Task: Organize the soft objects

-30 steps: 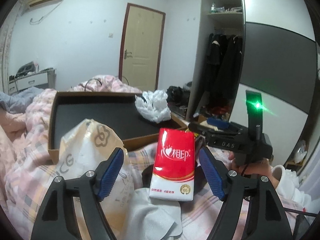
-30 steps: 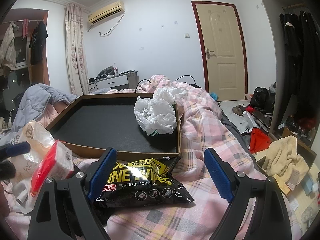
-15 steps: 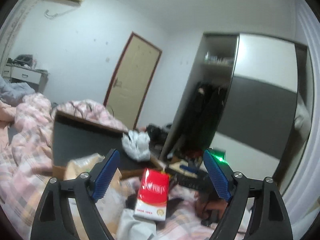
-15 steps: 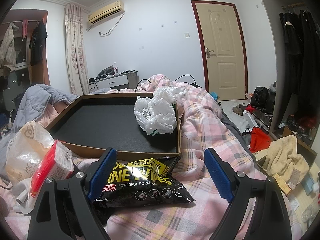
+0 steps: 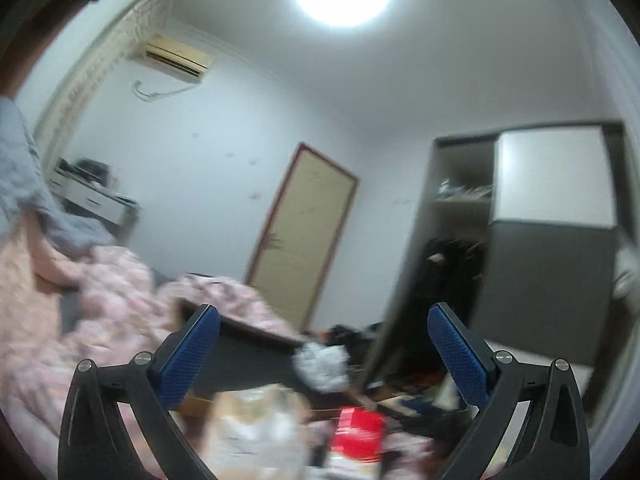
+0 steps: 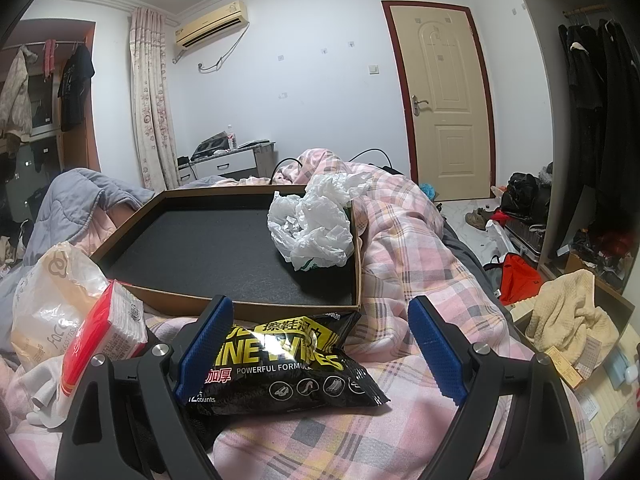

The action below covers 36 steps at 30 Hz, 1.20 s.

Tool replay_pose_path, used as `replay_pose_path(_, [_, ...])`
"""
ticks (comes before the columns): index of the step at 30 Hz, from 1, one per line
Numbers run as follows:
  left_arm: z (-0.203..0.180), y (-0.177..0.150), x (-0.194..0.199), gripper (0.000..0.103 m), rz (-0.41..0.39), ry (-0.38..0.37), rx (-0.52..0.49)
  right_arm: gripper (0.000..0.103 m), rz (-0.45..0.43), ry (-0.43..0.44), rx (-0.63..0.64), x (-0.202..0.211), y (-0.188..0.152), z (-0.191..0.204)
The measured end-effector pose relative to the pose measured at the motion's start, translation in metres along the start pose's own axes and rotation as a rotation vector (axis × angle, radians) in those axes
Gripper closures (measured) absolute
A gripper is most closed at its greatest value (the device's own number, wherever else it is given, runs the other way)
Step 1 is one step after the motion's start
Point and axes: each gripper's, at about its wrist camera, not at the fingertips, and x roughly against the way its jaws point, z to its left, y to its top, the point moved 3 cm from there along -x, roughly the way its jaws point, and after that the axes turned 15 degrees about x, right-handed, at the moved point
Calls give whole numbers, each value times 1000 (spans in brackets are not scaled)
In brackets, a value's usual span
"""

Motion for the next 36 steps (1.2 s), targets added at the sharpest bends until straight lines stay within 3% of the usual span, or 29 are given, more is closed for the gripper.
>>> replay_pose_path(12, [69, -41, -51, 0, 37, 203, 49, 15, 0, 0, 0, 0, 0, 0])
replay_pose_path(17, [64, -65, -65, 0, 71, 210, -30, 15, -1, 0, 0, 1, 0, 0])
replay_pose_path(24, [46, -82, -71, 0, 99, 159, -120, 15, 0, 1, 0, 1, 0, 0])
replay_pose_path(36, [58, -82, -77, 0, 128, 174, -68, 15, -1, 2, -2, 1, 0, 0])
